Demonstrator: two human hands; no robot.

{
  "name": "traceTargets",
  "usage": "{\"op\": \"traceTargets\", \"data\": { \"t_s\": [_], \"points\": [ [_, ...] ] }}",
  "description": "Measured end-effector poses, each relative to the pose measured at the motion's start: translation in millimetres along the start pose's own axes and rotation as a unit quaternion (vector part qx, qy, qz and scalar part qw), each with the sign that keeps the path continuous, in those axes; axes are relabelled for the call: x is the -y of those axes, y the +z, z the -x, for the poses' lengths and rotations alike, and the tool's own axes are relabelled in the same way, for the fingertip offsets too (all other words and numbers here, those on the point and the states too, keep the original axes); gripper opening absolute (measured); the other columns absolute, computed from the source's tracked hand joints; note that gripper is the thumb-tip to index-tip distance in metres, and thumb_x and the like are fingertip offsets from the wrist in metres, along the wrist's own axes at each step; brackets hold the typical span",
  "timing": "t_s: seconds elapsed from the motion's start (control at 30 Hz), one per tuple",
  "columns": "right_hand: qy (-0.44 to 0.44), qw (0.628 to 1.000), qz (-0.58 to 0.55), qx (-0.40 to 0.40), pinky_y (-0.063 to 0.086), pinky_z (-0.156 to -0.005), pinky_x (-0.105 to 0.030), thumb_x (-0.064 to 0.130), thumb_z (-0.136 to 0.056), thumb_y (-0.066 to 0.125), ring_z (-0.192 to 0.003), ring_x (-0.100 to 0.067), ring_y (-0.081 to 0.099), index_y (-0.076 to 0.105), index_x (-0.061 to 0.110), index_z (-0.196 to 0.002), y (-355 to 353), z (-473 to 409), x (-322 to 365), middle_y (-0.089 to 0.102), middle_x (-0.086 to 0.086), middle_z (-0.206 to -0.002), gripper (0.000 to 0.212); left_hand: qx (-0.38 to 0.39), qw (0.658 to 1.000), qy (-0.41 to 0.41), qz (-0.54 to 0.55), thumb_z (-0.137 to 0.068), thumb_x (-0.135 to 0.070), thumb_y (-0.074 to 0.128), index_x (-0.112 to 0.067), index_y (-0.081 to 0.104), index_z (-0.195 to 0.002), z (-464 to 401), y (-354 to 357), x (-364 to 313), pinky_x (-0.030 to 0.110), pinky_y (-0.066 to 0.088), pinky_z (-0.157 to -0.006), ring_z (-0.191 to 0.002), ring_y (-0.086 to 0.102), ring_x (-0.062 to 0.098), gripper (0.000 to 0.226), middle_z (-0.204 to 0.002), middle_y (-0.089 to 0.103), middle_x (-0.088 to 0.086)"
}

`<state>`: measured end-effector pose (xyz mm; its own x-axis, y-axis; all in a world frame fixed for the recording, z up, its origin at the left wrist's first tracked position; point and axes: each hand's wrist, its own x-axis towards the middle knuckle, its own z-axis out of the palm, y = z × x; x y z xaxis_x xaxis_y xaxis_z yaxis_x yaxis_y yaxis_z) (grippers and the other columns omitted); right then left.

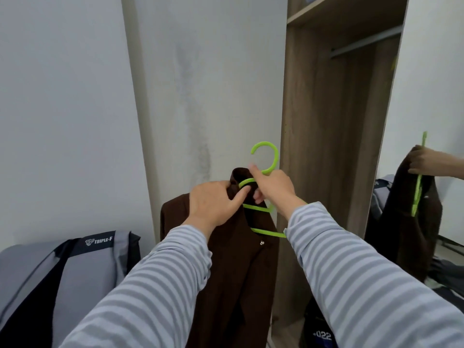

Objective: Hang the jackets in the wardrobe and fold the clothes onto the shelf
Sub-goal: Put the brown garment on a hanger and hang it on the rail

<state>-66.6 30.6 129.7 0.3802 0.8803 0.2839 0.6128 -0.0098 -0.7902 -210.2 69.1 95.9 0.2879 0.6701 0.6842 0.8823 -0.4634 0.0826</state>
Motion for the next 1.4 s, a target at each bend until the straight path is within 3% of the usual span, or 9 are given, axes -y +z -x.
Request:
{"op": "traceTargets", "data": {
  "t_s": [0.2,0.43,0.53,0.6,0.67,0.87,1.0,1.2,1.4],
  "points": [
    [-0.005,0.988,-0.025,0.155,0.041,-0.101,-0.035,0.07,-0.083,0.048,-0.087,-0.012,0.069,0.071,0.013,-0.09,-33.9,-5.4,-15.4,0.076,-0.004,-0.082,0.062,-0.041,0.996,-0.064,0.036,-0.079,-0.061,0.038,-0.014,0.056,-0.065,1.8,-8.3,48.5,0.03,0.038,-0.058,-0.072,0.06,0.028,0.052,-0.064,0.062,0.002],
    [-0.083,0.979,0.153,0.109,0.048,-0.069,-0.028,0.063,-0.072,0.068,-0.065,-0.012,0.064,0.053,0.018,-0.064,-14.3,-7.7,-18.0,0.067,0.001,-0.061,0.048,-0.055,0.998,-0.019,0.003,-0.072,-0.06,0.039,-0.017,0.038,-0.053,5.9,-8.0,52.3,0.024,0.022,-0.043,-0.052,0.046,0.02,0.047,-0.047,0.046,0.0],
    [-0.102,0.972,0.202,0.068,0.043,-0.06,-0.029,0.032,-0.081,0.068,-0.07,-0.023,0.056,0.047,0.017,-0.064,-3.8,-12.7,-23.5,0.056,0.0,-0.064,0.03,-0.069,0.998,-0.006,-0.003,-0.071,-0.059,0.04,-0.017,0.033,-0.05,3.9,-11.8,51.9,0.023,0.02,-0.043,-0.049,0.045,0.019,0.047,-0.045,0.044,0.0],
    [-0.086,0.972,0.211,0.058,0.041,-0.064,-0.029,0.006,-0.081,0.055,-0.082,-0.026,0.055,0.051,0.016,-0.078,0.2,-15.5,-28.9,0.055,-0.002,-0.078,0.012,-0.079,0.997,-0.003,-0.006,-0.073,-0.056,0.045,-0.018,0.031,-0.049,2.1,-15.4,53.6,0.023,0.019,-0.043,-0.048,0.043,0.019,0.047,-0.043,0.04,-0.001],
    [-0.048,0.976,0.198,0.071,0.04,-0.068,-0.029,-0.002,-0.082,0.049,-0.086,-0.024,0.052,0.05,0.018,-0.092,0.4,-19.2,-34.4,0.051,0.001,-0.084,0.022,-0.084,0.996,0.0,-0.013,-0.073,-0.054,0.048,-0.018,0.031,-0.049,1.6,-17.9,57.7,0.023,0.019,-0.042,-0.046,0.041,0.019,0.047,-0.042,0.039,-0.001],
    [0.014,0.964,0.249,0.094,0.053,-0.077,-0.034,0.004,-0.085,0.046,-0.088,-0.025,0.059,0.054,0.014,-0.095,-0.7,-23.9,-44.7,0.058,-0.005,-0.098,0.015,-0.087,0.996,-0.03,-0.017,-0.076,-0.056,0.046,-0.017,0.033,-0.05,4.9,-15.8,70.3,0.024,0.023,-0.041,-0.044,0.038,0.017,0.049,-0.042,0.039,0.0],
    [0.12,0.945,0.262,0.156,0.058,-0.073,-0.034,0.011,-0.087,0.05,-0.071,-0.025,0.07,0.064,0.006,-0.086,-1.4,-25.1,-52.7,0.071,-0.01,-0.076,0.015,-0.076,0.995,-0.062,0.002,-0.081,-0.052,0.052,-0.015,0.036,-0.051,7.8,-13.2,79.2,0.027,0.028,-0.044,-0.047,0.044,0.02,0.05,-0.044,0.041,0.0],
    [0.247,0.93,0.041,0.27,0.049,-0.099,-0.037,0.026,-0.095,0.057,-0.066,-0.019,0.062,0.057,0.007,-0.08,-12.2,-23.4,-50.6,0.059,-0.008,-0.064,0.024,-0.073,0.987,-0.104,0.098,-0.075,-0.055,0.041,-0.013,0.037,-0.054,14.5,-6.4,89.1,0.029,0.033,-0.049,-0.053,0.047,0.025,0.047,-0.047,0.043,0.004],
    [0.269,0.891,-0.265,0.251,0.058,-0.073,-0.037,0.008,-0.096,0.05,-0.071,-0.021,0.057,0.06,0.009,-0.077,-20.2,-23.5,-46.0,0.055,-0.009,-0.066,0.022,-0.092,0.972,-0.147,0.156,-0.076,-0.055,0.04,-0.005,0.055,-0.065,9.8,-4.3,98.9,0.037,0.044,-0.06,-0.061,0.054,0.029,0.053,-0.056,0.056,0.011]
  ]
}}
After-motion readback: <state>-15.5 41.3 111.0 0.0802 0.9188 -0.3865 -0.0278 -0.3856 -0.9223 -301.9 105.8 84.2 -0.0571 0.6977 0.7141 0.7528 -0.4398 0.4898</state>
